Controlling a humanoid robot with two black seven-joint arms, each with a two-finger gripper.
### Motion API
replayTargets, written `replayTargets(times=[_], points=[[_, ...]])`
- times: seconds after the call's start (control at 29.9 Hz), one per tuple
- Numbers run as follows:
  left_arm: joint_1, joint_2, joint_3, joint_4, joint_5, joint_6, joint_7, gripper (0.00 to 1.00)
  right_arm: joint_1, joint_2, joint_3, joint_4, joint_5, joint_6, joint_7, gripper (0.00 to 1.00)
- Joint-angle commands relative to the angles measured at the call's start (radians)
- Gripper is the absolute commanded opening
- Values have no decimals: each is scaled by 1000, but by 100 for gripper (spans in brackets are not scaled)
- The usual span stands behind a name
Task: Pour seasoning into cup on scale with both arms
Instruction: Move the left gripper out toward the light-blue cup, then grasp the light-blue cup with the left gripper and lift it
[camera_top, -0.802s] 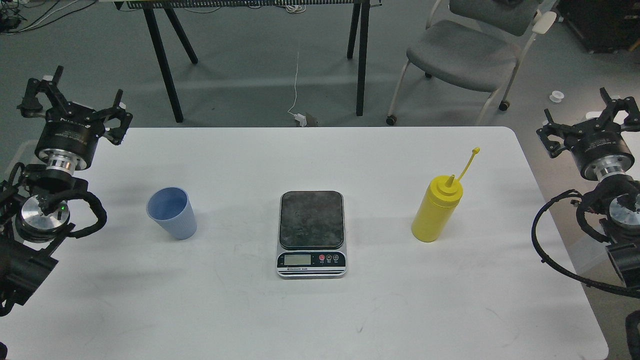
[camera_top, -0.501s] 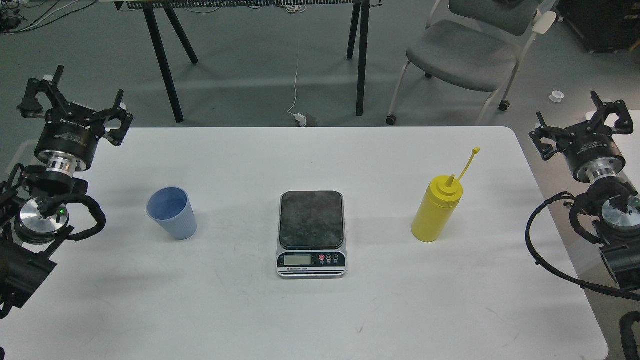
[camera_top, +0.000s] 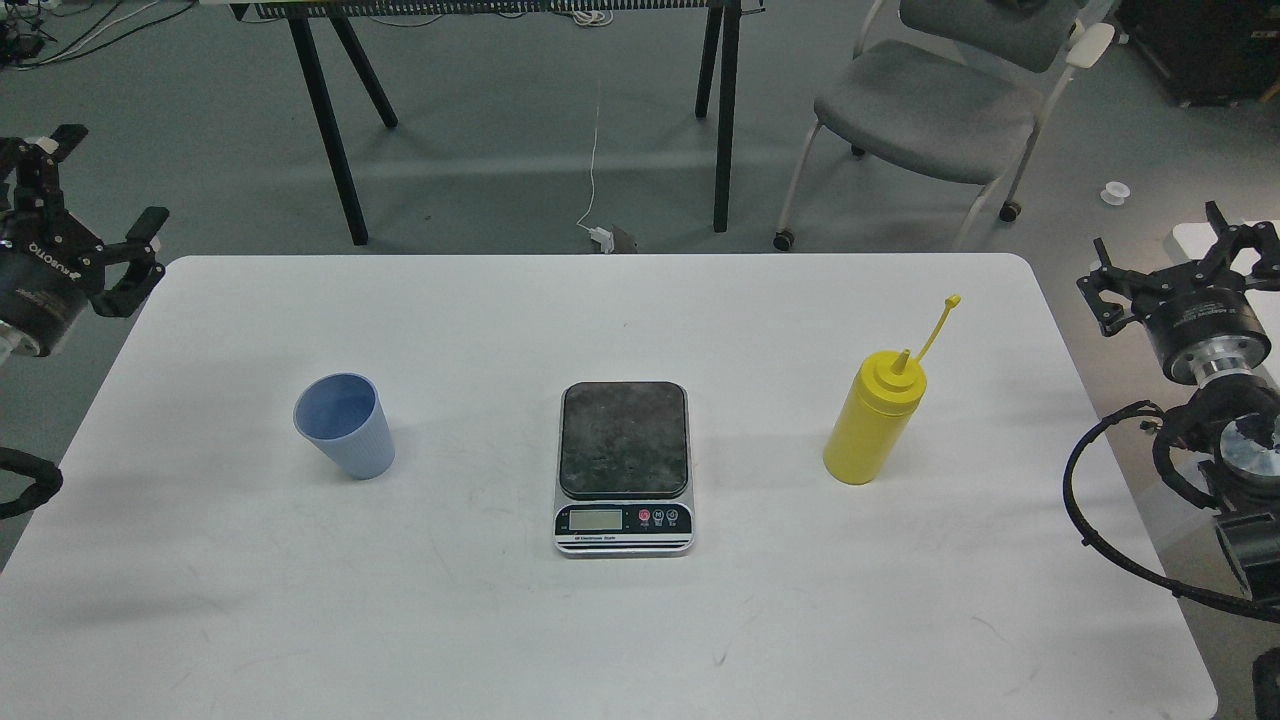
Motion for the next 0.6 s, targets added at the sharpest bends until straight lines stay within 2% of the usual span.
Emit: replayTargets(times=[0.0, 0.3, 0.4, 0.57], points=[[-8, 48, 2, -61, 228, 0, -5, 94, -10, 0, -1, 10, 0, 0, 1, 100], [-46, 52, 8, -115, 999, 0, -17, 94, -27, -8, 0, 10, 0, 0, 1, 100], [-42, 50, 20, -118, 1242, 85, -17, 94, -27, -17, 0, 10, 0, 0, 1, 100], [-92, 15, 167, -107, 1453, 175, -18, 92, -30, -17, 0, 13, 0, 0, 4, 100]])
